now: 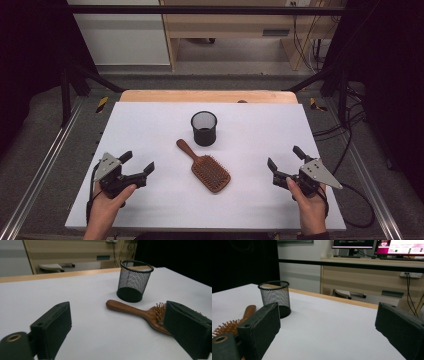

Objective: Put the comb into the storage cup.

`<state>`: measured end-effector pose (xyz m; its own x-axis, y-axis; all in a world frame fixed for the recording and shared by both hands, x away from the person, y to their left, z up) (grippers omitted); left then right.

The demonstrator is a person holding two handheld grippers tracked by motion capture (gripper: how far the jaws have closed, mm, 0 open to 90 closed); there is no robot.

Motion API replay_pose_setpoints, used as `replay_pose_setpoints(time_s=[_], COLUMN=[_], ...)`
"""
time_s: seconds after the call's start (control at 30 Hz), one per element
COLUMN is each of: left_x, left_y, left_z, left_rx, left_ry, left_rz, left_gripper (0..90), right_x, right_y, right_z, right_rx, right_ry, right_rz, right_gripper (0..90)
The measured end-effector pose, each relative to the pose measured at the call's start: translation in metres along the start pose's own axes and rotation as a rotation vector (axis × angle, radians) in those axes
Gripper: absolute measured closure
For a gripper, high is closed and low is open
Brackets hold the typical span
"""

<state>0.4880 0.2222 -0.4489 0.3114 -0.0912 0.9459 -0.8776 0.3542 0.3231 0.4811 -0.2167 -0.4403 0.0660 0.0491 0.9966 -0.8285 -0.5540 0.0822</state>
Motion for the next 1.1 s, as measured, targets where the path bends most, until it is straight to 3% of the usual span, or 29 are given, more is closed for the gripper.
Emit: replay_pose_setpoints(time_s=[0.1,0.2,0.27,0.3,0.33,0.43,0.57,0.67,0.8,1.1], left_x=[0.006,0.012,0.018,0.024,0.026,0.03,0.027,0.025,0.023,0.014], left_y=[-0.015,-0.025,-0.035,-0.042,-0.046,-0.056,-0.072,-0.084,-0.101,-0.127], left_z=[0.01,0.016,0.021,0.028,0.031,0.042,0.058,0.07,0.078,0.085], left_rx=[-0.006,-0.023,-0.023,-0.027,-0.029,-0.06,-0.117,-0.142,-0.142,-0.164], left_ry=[-0.033,-0.024,-0.047,-0.089,-0.099,-0.083,-0.098,-0.138,-0.194,-0.246], left_rz=[-0.057,-0.083,-0.109,-0.12,-0.131,-0.158,-0.191,-0.217,-0.262,-0.333], left_gripper=[17.4,27.6,37.6,40.9,42.8,57.3,74.9,85.3,90.0,90.0], right_x=[-0.001,-0.002,-0.001,0.0,-0.001,-0.005,-0.005,-0.006,-0.009,-0.01], right_y=[0.0,0.002,0.003,0.003,0.004,0.006,0.007,0.004,0.001,0.001], right_z=[0.003,0.007,0.008,0.009,0.009,0.01,0.01,0.009,0.005,0.006], right_rx=[-0.016,-0.046,-0.059,-0.068,-0.071,-0.082,-0.083,-0.081,-0.074,-0.07], right_ry=[-0.009,-0.012,-0.016,-0.017,-0.016,-0.015,-0.024,-0.018,-0.002,-0.01], right_rz=[-0.008,-0.015,-0.009,-0.011,-0.016,-0.031,-0.029,-0.04,-0.059,-0.067], right_gripper=[6.4,6.8,6.9,6.9,6.9,7.4,7.7,7.8,7.8,7.9])
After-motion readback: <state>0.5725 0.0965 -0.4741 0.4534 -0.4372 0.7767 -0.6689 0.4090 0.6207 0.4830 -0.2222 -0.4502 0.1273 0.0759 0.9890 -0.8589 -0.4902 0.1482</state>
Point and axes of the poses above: each handheld gripper's, and its own axes: y roughly backward along the jaws, x roughly out of its top, z roughly to its right, the point moved 7 cm from there along -y, roughly forward along the jaws, and after that the axes turned 10 degrees about x, right-handed, at the moved point
